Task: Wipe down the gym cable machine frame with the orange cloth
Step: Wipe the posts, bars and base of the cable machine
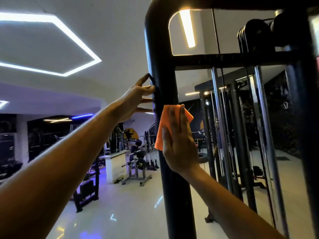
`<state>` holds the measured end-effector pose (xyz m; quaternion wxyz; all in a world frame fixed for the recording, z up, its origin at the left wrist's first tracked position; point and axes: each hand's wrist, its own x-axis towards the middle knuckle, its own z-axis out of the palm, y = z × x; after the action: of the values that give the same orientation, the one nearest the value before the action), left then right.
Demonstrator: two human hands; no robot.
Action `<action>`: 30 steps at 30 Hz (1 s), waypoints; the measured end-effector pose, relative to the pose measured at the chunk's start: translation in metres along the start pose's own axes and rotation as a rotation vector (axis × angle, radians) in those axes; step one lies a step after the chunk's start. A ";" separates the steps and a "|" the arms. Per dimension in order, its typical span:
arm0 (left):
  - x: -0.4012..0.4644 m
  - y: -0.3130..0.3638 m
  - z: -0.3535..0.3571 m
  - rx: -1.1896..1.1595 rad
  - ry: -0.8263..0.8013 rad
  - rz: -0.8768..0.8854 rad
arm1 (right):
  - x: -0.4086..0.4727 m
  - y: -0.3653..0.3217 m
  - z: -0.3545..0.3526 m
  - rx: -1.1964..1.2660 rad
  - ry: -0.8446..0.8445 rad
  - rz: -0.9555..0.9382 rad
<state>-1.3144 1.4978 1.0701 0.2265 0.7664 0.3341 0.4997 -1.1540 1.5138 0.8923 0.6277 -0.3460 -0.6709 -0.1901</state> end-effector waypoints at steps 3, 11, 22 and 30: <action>-0.007 0.001 0.005 0.024 0.029 0.037 | 0.030 -0.003 -0.005 0.019 0.009 0.050; -0.025 -0.031 0.019 0.019 0.052 0.036 | -0.057 0.008 0.006 -0.045 -0.004 0.005; -0.045 -0.060 0.041 -0.101 0.088 0.020 | -0.031 -0.004 0.006 -0.098 0.020 0.041; -0.054 -0.061 0.034 -0.130 0.019 -0.033 | -0.068 -0.012 0.011 -0.279 -0.011 0.051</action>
<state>-1.3154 1.4984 0.9815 0.2807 0.7396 0.3159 0.5239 -1.1719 1.4979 0.8261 0.5746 -0.4477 -0.6324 -0.2636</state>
